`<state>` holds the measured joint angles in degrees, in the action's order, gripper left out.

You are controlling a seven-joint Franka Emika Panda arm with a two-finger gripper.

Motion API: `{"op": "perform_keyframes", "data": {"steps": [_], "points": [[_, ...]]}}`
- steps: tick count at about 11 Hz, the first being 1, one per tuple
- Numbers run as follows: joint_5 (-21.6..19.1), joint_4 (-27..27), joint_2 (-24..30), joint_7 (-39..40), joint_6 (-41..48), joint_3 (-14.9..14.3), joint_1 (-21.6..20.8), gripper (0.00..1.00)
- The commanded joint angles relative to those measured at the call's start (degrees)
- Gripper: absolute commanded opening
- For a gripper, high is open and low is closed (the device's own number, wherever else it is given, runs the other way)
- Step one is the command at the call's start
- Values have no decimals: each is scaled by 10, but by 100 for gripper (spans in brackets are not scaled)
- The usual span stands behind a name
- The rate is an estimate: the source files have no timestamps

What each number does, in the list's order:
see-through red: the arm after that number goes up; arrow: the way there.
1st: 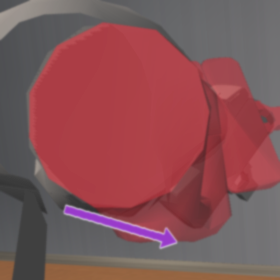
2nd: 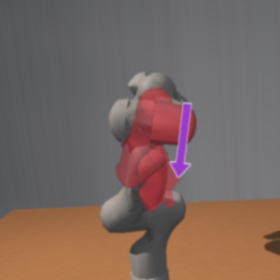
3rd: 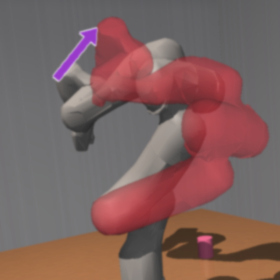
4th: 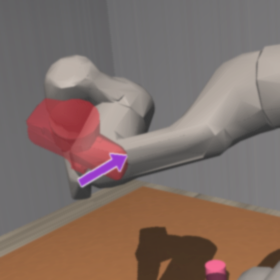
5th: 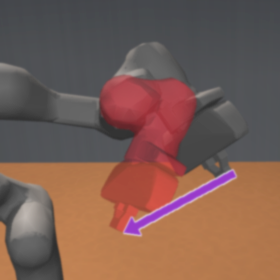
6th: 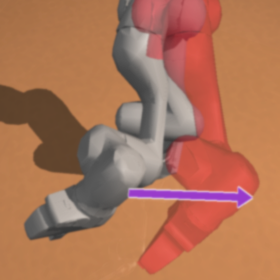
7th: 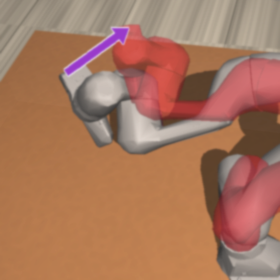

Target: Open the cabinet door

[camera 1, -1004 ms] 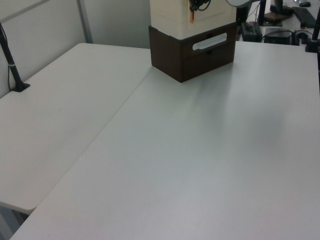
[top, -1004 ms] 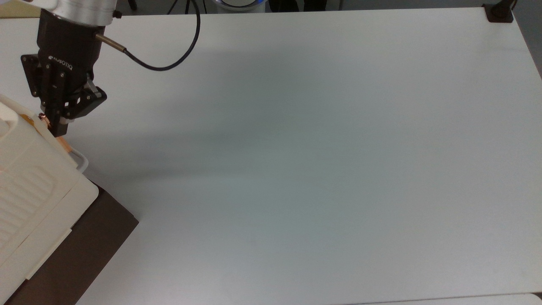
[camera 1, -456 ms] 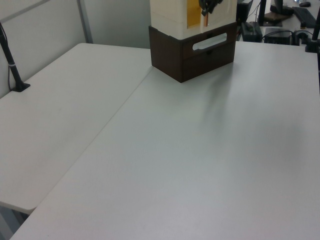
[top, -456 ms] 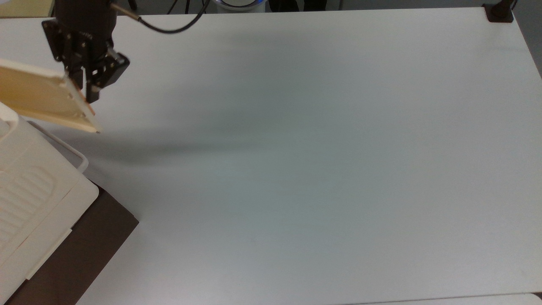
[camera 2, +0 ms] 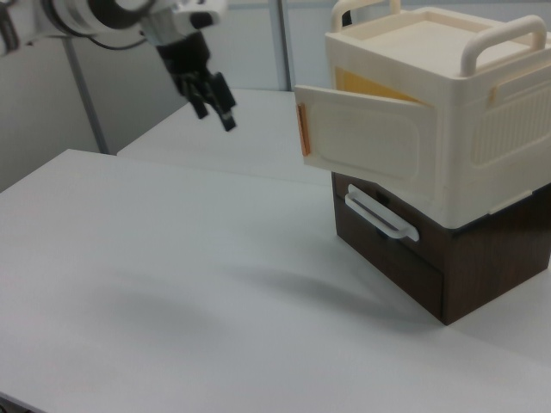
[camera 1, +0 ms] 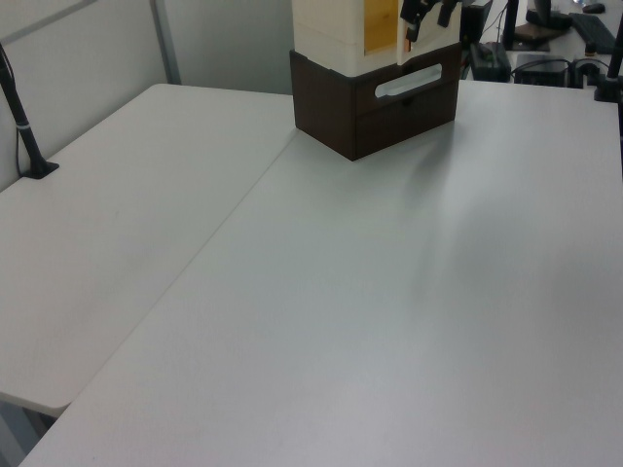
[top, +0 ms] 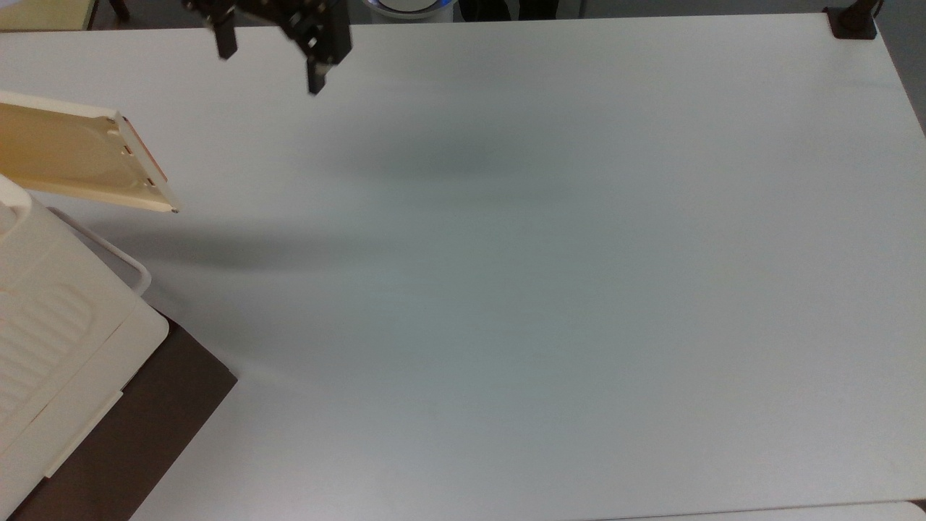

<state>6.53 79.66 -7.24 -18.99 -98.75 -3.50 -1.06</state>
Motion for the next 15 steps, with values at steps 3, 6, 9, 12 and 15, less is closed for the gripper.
{"op": "perform_keyframes", "data": {"steps": [3,6,9,12,15], "points": [[-23,-28,13,25,-82,-9,-9,100],[-21,-28,0,24,-180,-13,9,100],[-21,-28,-28,23,-272,-13,46,100],[-17,-27,-60,26,-319,-13,68,100],[-15,-23,-80,30,-341,-14,79,100]]}}
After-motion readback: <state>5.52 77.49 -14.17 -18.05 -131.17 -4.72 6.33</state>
